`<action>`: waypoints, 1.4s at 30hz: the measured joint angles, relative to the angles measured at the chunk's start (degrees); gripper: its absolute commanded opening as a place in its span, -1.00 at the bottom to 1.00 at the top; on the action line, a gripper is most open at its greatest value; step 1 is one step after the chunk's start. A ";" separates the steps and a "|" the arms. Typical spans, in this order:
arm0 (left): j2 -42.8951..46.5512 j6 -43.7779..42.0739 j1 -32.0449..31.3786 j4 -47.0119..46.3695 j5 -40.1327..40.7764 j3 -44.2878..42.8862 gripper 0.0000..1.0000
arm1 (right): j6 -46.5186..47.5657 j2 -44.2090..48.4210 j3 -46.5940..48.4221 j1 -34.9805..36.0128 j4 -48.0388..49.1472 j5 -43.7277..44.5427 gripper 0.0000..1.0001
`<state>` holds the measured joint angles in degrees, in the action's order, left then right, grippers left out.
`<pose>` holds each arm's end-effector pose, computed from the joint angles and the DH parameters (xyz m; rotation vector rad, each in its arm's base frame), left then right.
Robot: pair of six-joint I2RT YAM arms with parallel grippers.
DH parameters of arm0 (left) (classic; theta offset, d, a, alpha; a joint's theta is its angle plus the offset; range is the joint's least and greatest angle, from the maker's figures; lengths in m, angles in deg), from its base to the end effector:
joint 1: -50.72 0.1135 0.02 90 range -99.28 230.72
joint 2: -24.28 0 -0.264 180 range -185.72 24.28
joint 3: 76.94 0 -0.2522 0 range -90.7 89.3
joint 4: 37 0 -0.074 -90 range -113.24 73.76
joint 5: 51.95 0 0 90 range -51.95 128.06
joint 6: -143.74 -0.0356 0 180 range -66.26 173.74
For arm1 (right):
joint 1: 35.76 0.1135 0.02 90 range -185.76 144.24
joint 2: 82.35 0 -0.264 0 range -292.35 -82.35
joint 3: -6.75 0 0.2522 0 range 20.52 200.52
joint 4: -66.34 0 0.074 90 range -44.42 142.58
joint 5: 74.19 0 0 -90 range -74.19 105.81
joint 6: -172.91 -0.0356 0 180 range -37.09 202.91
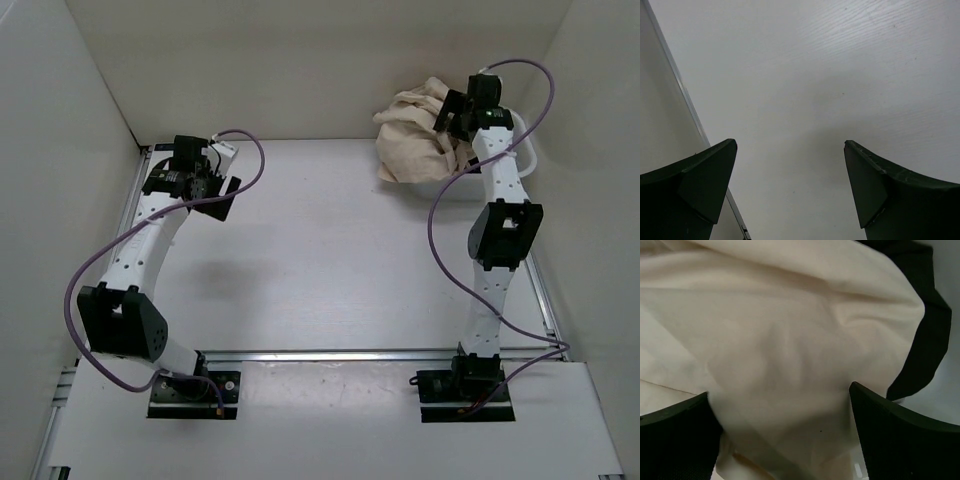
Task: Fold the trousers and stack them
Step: Grab the trousers from the pile
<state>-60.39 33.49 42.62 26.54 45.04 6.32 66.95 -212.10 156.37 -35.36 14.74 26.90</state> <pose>0.3077 -0.0394 0.3436 0.5548 2.4124 0.2418 0.5187 -0.0032 0.3449 0.3988 2.0753 -0.0354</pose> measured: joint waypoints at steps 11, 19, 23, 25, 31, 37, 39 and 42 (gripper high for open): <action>-1.77 1.49 0.00 1.25 1.11 0.07 1.00 | 0.09 6.80 -2.97 0.00 -0.55 -5.92 -1.00; 3.87 2.60 2.71 1.33 1.68 1.05 1.00 | 1.33 32.79 -6.54 25.33 8.24 -3.85 -1.00; 6.73 3.34 6.16 1.31 1.64 0.85 1.00 | 1.05 40.48 -9.31 45.94 18.78 -2.67 -1.00; 7.06 3.74 7.85 1.55 1.60 -0.13 1.00 | -2.64 41.18 -9.33 48.00 22.08 -0.09 -1.00; 7.10 3.72 11.10 1.90 1.07 -8.26 1.00 | -12.44 33.05 -8.48 49.68 24.79 5.68 -1.00; 7.32 1.42 11.41 2.19 -0.07 -9.49 1.00 | -19.98 25.05 -14.62 50.62 12.50 12.61 -1.00; 6.88 0.07 11.34 3.41 -0.55 -9.22 1.00 | -23.58 25.62 -20.06 48.65 8.68 14.75 -0.44; 6.12 -1.88 10.93 5.07 -1.92 -7.67 1.00 | -28.52 27.63 -28.20 42.66 3.91 15.34 0.76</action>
<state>-54.27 31.61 53.55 31.61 43.11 -1.35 38.42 -184.48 128.17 7.30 18.65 42.24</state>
